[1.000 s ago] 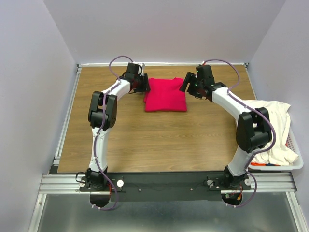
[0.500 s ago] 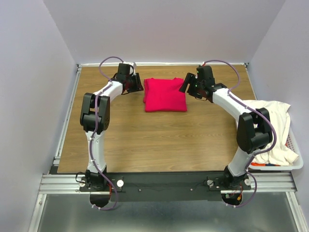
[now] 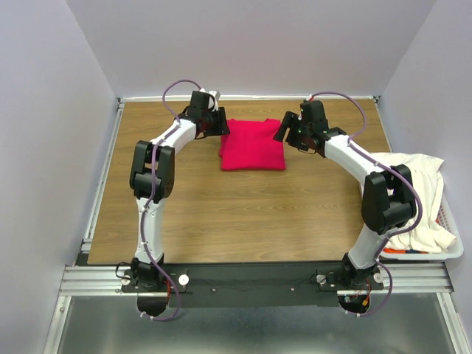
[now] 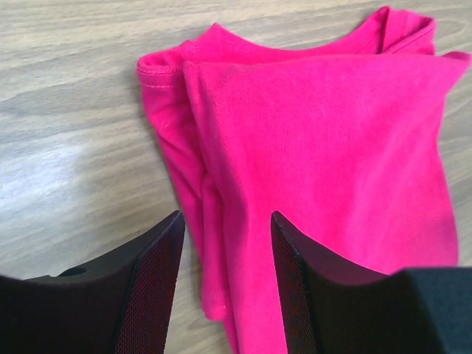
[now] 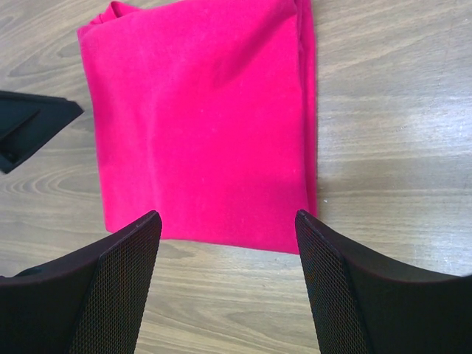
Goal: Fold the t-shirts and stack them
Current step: Neatly place the folded tshirt to the corner
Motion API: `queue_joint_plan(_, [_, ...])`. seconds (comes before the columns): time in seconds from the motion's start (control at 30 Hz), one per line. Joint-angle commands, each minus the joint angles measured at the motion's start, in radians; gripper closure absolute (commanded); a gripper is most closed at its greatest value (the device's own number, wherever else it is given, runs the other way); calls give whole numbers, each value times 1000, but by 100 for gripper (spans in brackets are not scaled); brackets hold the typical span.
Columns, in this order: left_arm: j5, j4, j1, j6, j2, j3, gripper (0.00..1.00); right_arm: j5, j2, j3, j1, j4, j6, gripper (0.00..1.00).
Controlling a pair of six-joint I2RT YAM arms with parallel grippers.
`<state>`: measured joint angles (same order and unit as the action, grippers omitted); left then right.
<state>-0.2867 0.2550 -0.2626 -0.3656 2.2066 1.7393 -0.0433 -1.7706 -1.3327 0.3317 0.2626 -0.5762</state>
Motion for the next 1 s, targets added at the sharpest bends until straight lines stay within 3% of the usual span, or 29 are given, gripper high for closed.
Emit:
queue_joint_plan(0.0, [50,98,-18,39,74,74,42,-17,43,18,0,-11,1,20])
queue_joint_plan(0.3, [130,135,-41,51,128,97,41,-18,53,32,-2,-13,4,20])
queue_joint_plan(0.5, [92,135,-58,51,151,121,44,-26,59,33,0,-13,4,20])
queue_joint_plan(0.63, [124,150,-69,45,176,144,63,-38,66,38,0,-13,6,20])
queue_joint_plan(0.67, [136,155,-72,42,179,152,81,-43,68,38,-2,-13,7,20])
queue_joint_plan(0.7, [144,155,-73,39,180,152,87,-47,68,41,0,-11,7,20])
queue_joint_plan(0.73, [158,153,-73,34,182,152,100,-56,69,43,0,-11,10,20])
queue_joint_plan(0.97, [241,129,-53,-1,173,149,100,-67,91,76,0,-11,19,20])
